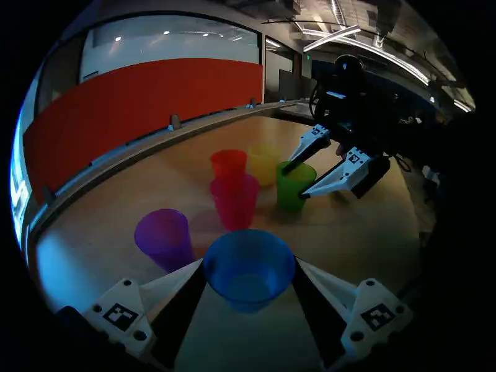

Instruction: Pour water

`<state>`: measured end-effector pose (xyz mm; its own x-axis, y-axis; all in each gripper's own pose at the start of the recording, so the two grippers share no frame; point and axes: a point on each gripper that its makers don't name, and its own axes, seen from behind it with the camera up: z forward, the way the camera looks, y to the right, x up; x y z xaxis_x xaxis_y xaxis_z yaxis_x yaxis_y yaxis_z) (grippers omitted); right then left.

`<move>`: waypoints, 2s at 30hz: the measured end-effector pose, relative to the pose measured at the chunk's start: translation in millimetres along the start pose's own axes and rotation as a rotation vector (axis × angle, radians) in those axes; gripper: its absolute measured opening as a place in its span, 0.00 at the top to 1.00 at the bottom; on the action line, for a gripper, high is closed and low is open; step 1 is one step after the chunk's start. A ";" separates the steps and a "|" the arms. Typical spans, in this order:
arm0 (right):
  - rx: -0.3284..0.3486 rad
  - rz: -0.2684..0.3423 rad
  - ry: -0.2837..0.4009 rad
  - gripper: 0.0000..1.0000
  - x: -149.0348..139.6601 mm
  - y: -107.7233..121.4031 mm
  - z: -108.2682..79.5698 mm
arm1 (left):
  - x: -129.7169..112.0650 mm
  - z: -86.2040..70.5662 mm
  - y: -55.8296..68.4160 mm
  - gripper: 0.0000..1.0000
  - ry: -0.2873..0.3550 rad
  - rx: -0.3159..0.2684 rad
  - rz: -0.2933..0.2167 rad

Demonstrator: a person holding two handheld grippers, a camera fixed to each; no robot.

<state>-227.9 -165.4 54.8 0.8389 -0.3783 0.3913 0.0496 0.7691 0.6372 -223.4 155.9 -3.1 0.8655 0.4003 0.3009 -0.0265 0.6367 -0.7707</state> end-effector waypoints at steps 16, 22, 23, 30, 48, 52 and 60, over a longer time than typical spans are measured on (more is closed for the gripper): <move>-0.011 0.032 0.142 0.08 50.8 -8.0 -45.9 | 31.4 -23.7 11.0 0.11 0.077 0.034 -0.001; -0.021 0.020 0.197 0.08 73.4 -14.4 -69.1 | 48.9 -36.4 17.8 0.11 0.116 0.052 0.017; -0.024 0.016 0.205 0.08 76.4 -15.2 -72.4 | 51.9 -38.5 19.1 0.11 0.122 0.055 0.021; -0.039 -0.004 0.251 0.08 94.5 -21.6 -92.9 | 72.0 -52.7 26.2 0.11 0.169 0.070 0.034; -0.034 -0.044 0.351 0.08 127.8 -38.8 -115.4 | 104.6 -80.5 24.6 0.11 0.283 0.115 0.023; -0.041 -0.043 0.380 0.08 132.4 -38.1 -116.7 | 111.4 -83.2 23.2 0.11 0.304 0.116 0.015; -0.049 -0.035 0.427 0.08 142.0 -36.2 -121.6 | 116.5 -83.4 21.8 0.11 0.318 0.118 0.013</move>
<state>-44.7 -184.3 6.6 0.9848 -0.1654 0.0532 0.0993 0.7869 0.6090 -81.4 161.5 -31.7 0.9770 0.1950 0.0867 -0.0803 0.7122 -0.6974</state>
